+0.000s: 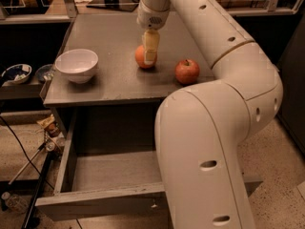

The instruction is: Place orange into top drawer

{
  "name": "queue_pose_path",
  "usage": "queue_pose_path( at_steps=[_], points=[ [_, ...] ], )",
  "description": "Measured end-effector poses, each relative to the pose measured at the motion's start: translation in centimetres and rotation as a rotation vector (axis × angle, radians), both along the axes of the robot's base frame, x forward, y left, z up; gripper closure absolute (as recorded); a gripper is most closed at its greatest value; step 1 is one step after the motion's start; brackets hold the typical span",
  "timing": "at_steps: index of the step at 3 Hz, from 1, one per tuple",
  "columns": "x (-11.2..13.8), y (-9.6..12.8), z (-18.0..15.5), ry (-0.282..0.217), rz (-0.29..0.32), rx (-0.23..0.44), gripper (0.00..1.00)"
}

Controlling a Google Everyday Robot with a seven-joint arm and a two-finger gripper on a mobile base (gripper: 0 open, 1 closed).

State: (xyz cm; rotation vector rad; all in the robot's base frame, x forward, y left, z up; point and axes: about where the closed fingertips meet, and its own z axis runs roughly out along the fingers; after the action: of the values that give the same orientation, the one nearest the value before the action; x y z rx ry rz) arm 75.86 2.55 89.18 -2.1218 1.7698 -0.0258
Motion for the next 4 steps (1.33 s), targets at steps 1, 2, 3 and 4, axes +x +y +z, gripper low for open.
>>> queue_pose_path(
  at_steps=[1, 2, 3, 4],
  points=[
    [0.2, -0.5, -2.1, 0.043, -0.003, 0.016, 0.0],
    [0.3, -0.7, -3.0, 0.062, -0.004, 0.022, 0.0],
    [0.4, -0.6, -3.7, 0.074, 0.0, 0.029, 0.0],
    [0.4, -0.6, -3.8, 0.075, 0.001, 0.03, 0.0]
  ],
)
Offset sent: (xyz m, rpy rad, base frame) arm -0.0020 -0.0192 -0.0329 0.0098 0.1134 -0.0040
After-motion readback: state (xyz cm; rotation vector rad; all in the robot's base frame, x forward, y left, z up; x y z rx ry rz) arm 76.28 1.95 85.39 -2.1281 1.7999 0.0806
